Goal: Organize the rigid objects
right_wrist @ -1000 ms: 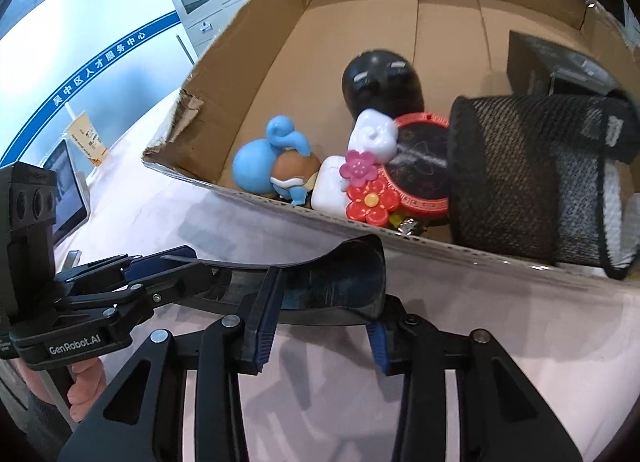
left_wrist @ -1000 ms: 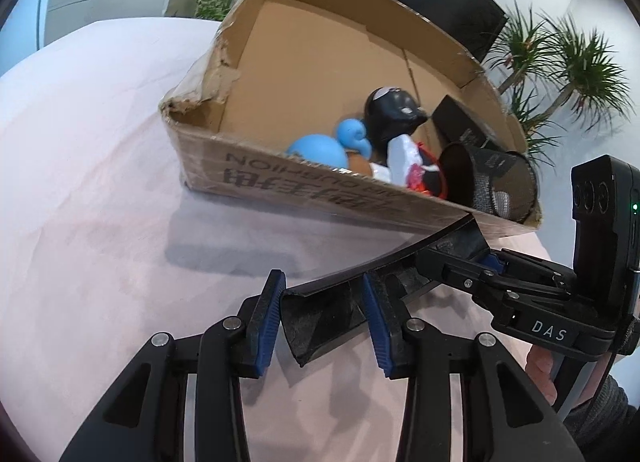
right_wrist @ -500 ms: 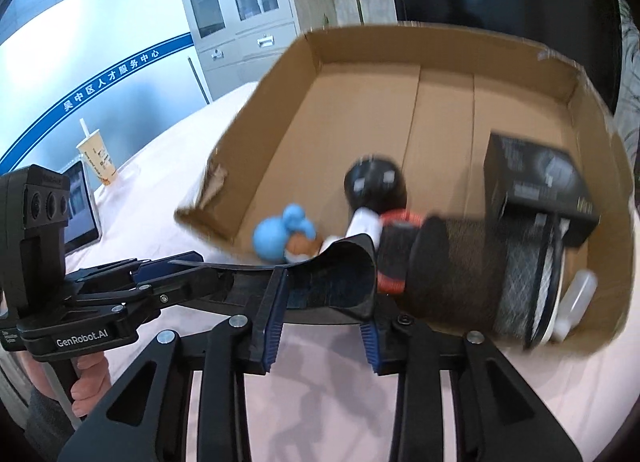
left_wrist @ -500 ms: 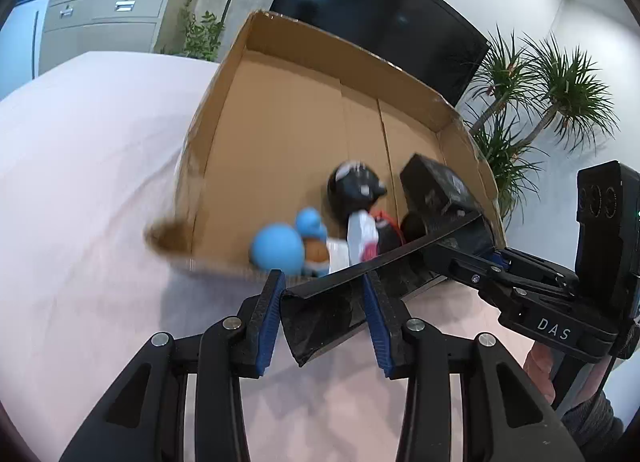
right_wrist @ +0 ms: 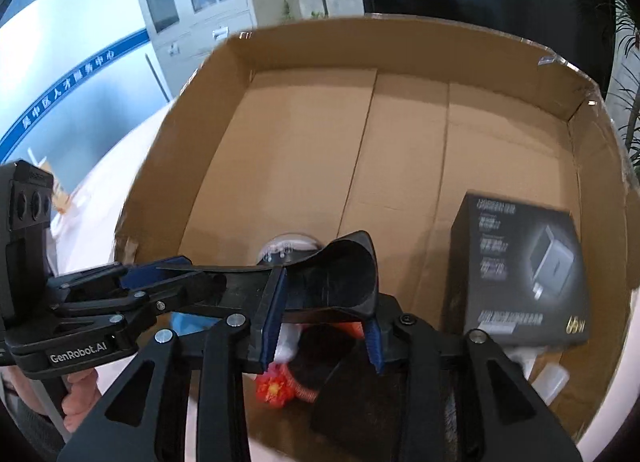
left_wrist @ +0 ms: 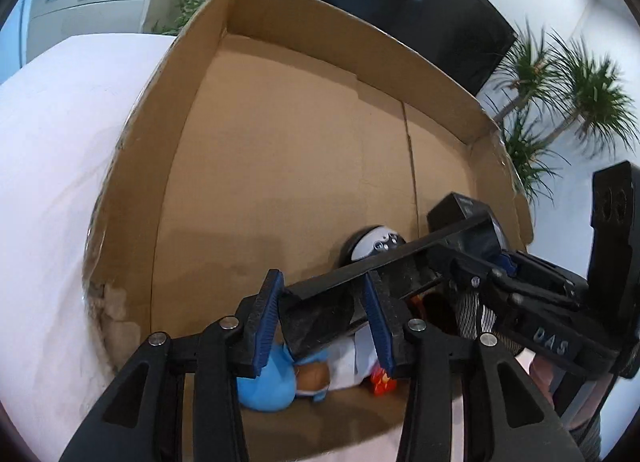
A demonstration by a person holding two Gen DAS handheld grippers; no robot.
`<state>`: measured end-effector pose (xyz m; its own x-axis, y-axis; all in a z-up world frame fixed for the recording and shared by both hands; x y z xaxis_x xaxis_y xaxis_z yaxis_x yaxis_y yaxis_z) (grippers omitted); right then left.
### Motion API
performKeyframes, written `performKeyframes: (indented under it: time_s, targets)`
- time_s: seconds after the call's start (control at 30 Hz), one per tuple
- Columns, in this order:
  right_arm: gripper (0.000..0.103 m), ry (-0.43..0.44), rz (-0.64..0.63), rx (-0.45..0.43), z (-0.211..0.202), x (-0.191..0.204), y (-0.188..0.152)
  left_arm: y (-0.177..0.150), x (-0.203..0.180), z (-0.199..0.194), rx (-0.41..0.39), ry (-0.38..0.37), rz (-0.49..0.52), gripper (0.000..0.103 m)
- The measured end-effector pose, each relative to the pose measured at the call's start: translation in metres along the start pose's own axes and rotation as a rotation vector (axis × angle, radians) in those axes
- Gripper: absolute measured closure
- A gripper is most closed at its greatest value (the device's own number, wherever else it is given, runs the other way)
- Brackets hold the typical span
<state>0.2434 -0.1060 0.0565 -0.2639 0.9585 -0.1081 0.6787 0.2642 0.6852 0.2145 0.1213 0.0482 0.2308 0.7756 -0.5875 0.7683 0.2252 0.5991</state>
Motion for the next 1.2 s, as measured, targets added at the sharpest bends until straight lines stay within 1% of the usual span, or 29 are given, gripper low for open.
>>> performKeyframes:
  time_s: [0.03,0.07,0.1,0.17,0.2,0.23,0.33,0.37,0.4,0.47,0.63,0.73,0.83,0.9,0.97,1.07,1.2]
  targets:
    - [0.064,-0.013,-0.01,0.006,0.0,0.001,0.002,0.001,-0.001,0.001,-0.013,0.025,0.004,0.059]
    - [0.056,-0.036,-0.021,0.007,-0.001,0.003,0.002,0.002,-0.003,0.001,-0.022,0.062,0.013,0.058]
    - [0.046,-0.062,-0.032,0.009,-0.001,0.005,0.001,0.002,-0.004,0.003,-0.024,0.097,0.021,0.056]
    - [0.036,-0.129,-0.059,0.0,-0.004,0.009,-0.002,0.001,-0.01,0.001,-0.045,0.153,0.044,0.055]
    - [0.034,-0.154,-0.059,-0.01,-0.007,0.009,-0.004,0.0,-0.013,-0.001,-0.06,0.181,0.062,0.051]
    - [0.033,-0.185,-0.056,-0.018,-0.009,0.007,-0.007,-0.001,-0.018,-0.005,-0.078,0.23,0.09,0.043]
    - [0.027,-0.263,-0.033,-0.032,-0.017,-0.003,-0.011,-0.004,-0.03,-0.017,-0.147,0.372,0.154,0.029]
    - [0.026,-0.288,-0.022,-0.035,-0.02,-0.008,-0.013,-0.004,-0.034,-0.021,-0.164,0.398,0.164,0.027]
    - [0.025,-0.308,-0.009,-0.041,-0.023,-0.012,-0.014,-0.005,-0.037,-0.026,-0.172,0.406,0.166,0.024]
    - [0.023,-0.358,0.005,-0.038,-0.028,-0.022,-0.017,-0.01,-0.039,-0.033,-0.173,0.39,0.155,0.023]
    - [0.022,-0.434,0.002,-0.005,-0.035,-0.041,-0.028,-0.028,-0.046,-0.046,-0.137,0.302,0.12,0.023]
    - [0.022,-0.466,0.026,0.015,-0.04,-0.056,-0.038,-0.043,-0.047,-0.048,-0.114,0.254,0.096,0.023]
    - [0.019,-0.418,0.092,0.021,-0.052,-0.074,-0.049,-0.059,-0.051,-0.052,-0.083,0.23,0.108,0.023]
    - [0.019,-0.387,0.125,0.01,-0.064,-0.079,-0.055,-0.071,-0.056,-0.055,-0.076,0.231,0.133,0.023]
    - [0.019,-0.348,0.121,-0.007,-0.078,-0.076,-0.065,-0.083,-0.06,-0.059,-0.071,0.228,0.143,0.023]
    - [0.018,-0.293,0.103,-0.016,-0.093,-0.066,-0.085,-0.105,-0.065,-0.059,-0.05,0.204,0.141,0.023]
    - [0.018,-0.259,0.089,-0.012,-0.099,-0.053,-0.122,-0.14,-0.066,-0.053,-0.021,0.2,0.121,0.023]
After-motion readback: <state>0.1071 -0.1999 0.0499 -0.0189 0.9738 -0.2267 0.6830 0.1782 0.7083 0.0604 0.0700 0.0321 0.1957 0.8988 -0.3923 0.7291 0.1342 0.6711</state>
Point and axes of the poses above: each gripper's, at about its wrist camera, not at the fingertips, and z roughly the way its jaws point, x to its left, y to its top, the point moved 1 cm from there along z, roughly the way its jaws point, and after that the axes turned 15 degrees about -y, right-handed, at the moved point
